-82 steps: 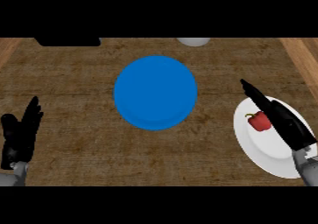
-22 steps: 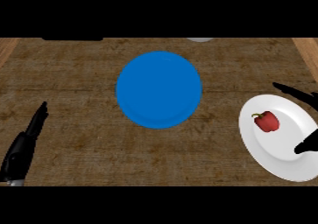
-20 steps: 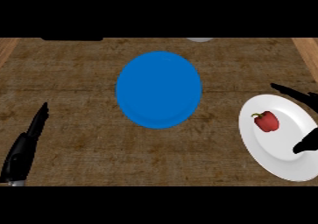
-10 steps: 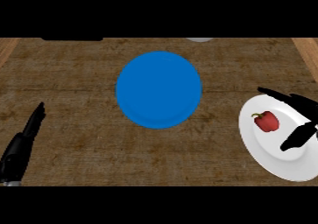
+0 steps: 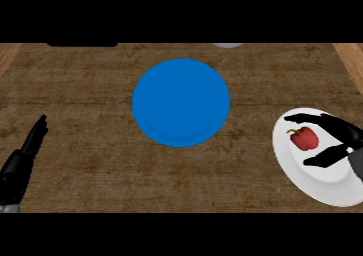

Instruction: Pick the bell pepper from the plate and place it in the plate

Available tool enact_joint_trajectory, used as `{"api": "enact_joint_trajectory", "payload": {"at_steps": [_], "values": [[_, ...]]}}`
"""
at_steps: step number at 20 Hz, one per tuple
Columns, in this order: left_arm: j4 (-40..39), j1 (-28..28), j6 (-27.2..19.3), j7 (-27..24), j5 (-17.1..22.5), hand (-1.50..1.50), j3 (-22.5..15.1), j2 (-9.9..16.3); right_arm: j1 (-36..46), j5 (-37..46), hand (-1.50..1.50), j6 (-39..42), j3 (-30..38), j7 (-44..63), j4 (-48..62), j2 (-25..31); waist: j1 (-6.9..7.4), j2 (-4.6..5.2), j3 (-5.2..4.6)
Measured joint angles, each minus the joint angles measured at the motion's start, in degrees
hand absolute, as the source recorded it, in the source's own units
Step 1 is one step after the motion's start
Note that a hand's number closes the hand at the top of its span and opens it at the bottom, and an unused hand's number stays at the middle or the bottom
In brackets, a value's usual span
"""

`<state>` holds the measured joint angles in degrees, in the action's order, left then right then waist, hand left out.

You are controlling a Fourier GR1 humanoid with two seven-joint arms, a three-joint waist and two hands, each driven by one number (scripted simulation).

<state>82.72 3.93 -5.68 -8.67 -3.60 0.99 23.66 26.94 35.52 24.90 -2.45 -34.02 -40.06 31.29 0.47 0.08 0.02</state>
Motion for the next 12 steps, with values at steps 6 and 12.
{"api": "enact_joint_trajectory", "payload": {"at_steps": [6,12], "values": [[0.6,-0.5,0.8,1.1,-1.8,0.00,0.6,-1.9,2.1,1.2,1.50,-1.8,1.3,-3.0,2.8,-2.0,-0.03,-0.02,-0.01],[2.2,-2.3,1.6,1.2,-2.9,0.00,-1.6,-2.8,14.7,8.3,1.50,-5.1,-1.8,-0.8,8.3,0.0,4.33,1.44,0.16]]}}
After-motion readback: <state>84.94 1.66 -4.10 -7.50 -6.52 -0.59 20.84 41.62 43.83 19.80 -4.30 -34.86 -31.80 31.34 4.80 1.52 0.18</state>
